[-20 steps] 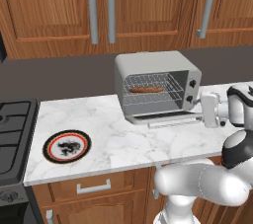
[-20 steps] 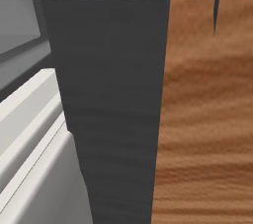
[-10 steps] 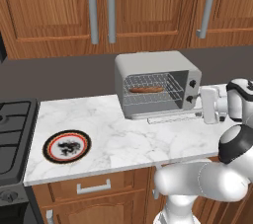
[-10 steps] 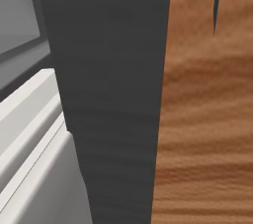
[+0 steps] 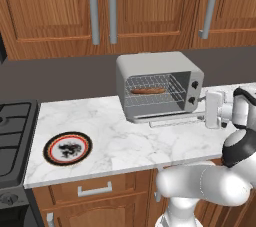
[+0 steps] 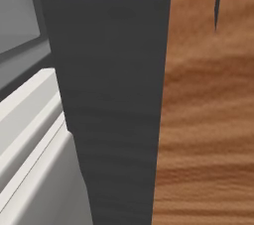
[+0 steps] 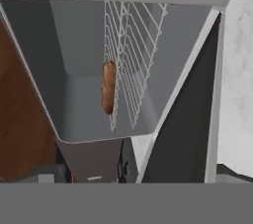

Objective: Pull the toaster oven rack outwards. Pick up the baguette from the plate and place it on the toaster oven rack. Close the toaster oven door fully and set the temperature to the lowest setting.

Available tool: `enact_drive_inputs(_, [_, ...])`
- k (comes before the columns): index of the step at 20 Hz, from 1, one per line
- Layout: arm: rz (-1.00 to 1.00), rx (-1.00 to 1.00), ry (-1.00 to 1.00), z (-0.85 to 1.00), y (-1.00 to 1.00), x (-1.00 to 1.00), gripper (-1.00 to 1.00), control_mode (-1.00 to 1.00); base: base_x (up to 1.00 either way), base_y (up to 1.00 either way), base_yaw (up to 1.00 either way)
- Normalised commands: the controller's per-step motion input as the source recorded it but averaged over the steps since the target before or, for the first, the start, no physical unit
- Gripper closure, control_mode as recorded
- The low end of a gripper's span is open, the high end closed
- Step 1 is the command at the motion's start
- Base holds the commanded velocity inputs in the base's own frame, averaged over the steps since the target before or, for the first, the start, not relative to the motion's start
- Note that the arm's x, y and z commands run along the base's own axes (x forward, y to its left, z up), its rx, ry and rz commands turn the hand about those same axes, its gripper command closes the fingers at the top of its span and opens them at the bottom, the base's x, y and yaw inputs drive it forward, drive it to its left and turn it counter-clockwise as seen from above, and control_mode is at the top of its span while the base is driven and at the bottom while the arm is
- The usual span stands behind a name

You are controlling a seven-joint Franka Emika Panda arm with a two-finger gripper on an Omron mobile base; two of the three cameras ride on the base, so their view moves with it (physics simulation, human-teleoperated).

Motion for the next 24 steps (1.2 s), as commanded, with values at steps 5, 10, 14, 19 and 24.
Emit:
enact_drive_inputs(5, [-0.03,0.04,-0.24,0.47,0.21,0.04,-1.0,-1.0,0.0,0.0,0.0])
enact_drive_inputs(10, [0.0,0.03,-0.15,0.86,0.09,0.0,-1.0,-1.0,0.0,0.0,0.0])
enact_drive_inputs(14, [0.0,0.02,-0.14,0.96,0.03,-0.03,-1.0,-1.0,0.0,0.0,0.0])
enact_drive_inputs(19, [0.0,0.0,-0.09,0.69,0.01,0.01,-1.0,-1.0,0.0,0.0,0.0])
enact_drive_inputs(24, [-0.01,-0.03,-0.07,0.54,0.09,0.17,-1.0,-1.0,0.0,0.0,0.0])
